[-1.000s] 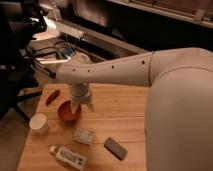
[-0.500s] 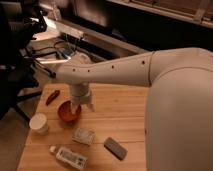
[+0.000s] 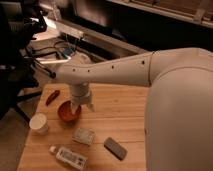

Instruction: Place the eraser on the white sponge

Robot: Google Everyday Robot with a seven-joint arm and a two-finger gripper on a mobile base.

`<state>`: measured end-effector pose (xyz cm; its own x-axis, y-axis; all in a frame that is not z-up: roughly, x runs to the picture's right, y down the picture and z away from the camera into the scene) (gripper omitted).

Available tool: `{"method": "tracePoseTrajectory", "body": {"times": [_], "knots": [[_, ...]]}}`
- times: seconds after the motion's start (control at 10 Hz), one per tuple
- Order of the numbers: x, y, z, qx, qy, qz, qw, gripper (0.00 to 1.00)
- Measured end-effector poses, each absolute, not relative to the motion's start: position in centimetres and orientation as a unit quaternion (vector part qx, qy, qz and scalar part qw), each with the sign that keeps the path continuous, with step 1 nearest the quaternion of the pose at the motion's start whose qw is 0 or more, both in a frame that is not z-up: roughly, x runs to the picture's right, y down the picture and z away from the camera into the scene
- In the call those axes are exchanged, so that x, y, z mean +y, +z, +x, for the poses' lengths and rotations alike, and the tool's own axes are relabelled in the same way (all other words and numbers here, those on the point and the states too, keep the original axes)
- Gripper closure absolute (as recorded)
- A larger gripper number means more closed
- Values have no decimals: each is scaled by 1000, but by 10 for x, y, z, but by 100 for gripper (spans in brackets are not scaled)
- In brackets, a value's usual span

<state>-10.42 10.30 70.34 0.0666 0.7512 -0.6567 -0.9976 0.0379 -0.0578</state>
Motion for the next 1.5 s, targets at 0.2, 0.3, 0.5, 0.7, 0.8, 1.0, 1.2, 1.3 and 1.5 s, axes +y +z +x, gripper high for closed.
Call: {"method": "tracePoseTrajectory", "body": {"times": [0.2,0.3,0.5,0.7,0.8,1.0,1.2,1.3,1.5], "knots": [[103,703,-104,234,642,-263,681,35],[103,703,-104,234,642,-263,681,35],[103,703,-104,234,642,-263,681,35],[103,703,-104,234,642,-263,681,35],[103,703,-104,234,642,-263,681,35],[103,703,-104,234,642,-263,681,35],[103,703,-104,234,642,-263,681,35],[103,703,-104,234,642,-263,682,35],[101,703,-109,217,631,-267,695,35]]}}
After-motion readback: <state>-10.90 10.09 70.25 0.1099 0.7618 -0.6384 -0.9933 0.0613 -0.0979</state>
